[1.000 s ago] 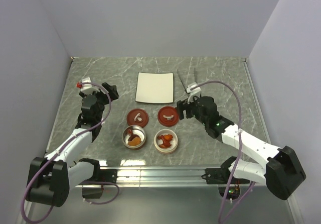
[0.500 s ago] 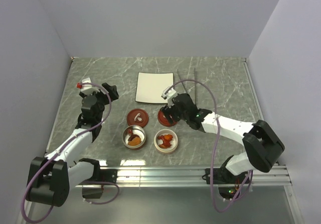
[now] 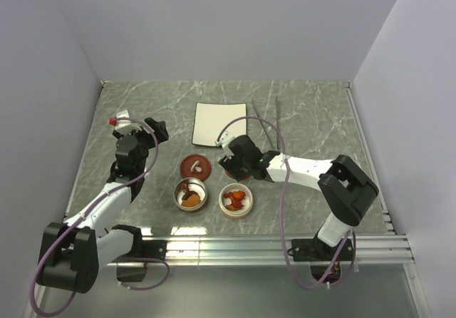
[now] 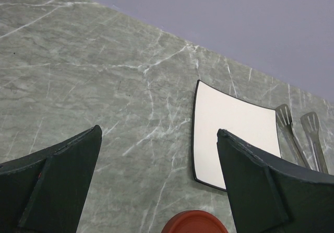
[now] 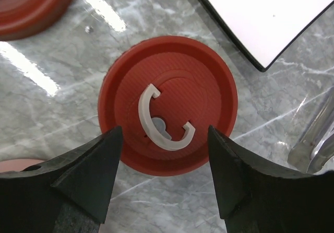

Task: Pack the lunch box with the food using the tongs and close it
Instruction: Pick up the lid of the lunch box with the right arm

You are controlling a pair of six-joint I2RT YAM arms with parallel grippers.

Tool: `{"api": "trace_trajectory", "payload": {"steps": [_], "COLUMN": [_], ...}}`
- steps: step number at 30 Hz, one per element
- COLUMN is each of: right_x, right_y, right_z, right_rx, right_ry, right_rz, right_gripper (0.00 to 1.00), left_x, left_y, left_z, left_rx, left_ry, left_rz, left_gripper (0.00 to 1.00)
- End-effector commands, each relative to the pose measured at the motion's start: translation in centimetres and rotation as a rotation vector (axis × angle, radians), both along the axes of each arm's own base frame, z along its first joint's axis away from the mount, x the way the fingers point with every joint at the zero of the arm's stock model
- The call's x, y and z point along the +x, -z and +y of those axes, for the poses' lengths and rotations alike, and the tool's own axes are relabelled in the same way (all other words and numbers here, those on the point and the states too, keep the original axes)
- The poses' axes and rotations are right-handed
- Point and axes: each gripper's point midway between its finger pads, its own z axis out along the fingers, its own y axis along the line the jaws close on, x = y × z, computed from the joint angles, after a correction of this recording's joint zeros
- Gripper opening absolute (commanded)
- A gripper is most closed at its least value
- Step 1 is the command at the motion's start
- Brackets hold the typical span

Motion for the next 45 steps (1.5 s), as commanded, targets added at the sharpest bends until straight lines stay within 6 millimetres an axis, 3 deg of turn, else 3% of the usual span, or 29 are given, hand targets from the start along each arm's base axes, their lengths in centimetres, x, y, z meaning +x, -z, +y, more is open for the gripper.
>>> {"api": "trace_trajectory", "payload": {"steps": [1, 7, 16, 23, 31, 39, 45], "right_x": [1.0, 1.6, 2.2, 3.0, 3.4, 2.9, 2.6], "right_y": [-0.8, -0.1, 0.4, 1.0, 0.9, -1.4, -5.0], "right_z": [0.2, 0.3, -0.1, -0.7, -0.8, -1.6, -2.6], "right_rx": [-0.033, -0.071, -0.109, -0.155, -0.158, -0.14, -0.122], "right_ry": [0.007, 0.01, 0.019, 0.046, 0.049, 0.077, 0.134], "right_rz": [-0.029, -0.026, -0.031, -0.037, -0.033, -0.044, -0.084], "right_gripper": [0.73, 0.69, 0.43, 0.39, 0.26, 0.13, 0.11], "left_x": [0.3, 0.2, 0.2, 0.2, 0.2, 0.0, 0.0], "left_y": [-1.0, -1.0, -1.0, -1.1, -1.1, -1.2, -1.2], "left_z": [-0.2, -0.1, -0.1, -0.1, -0.1, -0.1, -0.2], "left_rx": [-0.003, -0.003, -0.003, -0.005, -0.004, -0.006, -0.007], "left_ry": [0.011, 0.008, 0.008, 0.011, 0.009, 0.009, 0.015], "left_rz": [-0.04, -0.04, -0.042, -0.043, -0.045, -0.049, -0.051], "left_gripper": [0.99, 0.99, 0.99, 0.99, 0.99, 0.99, 0.99]}}
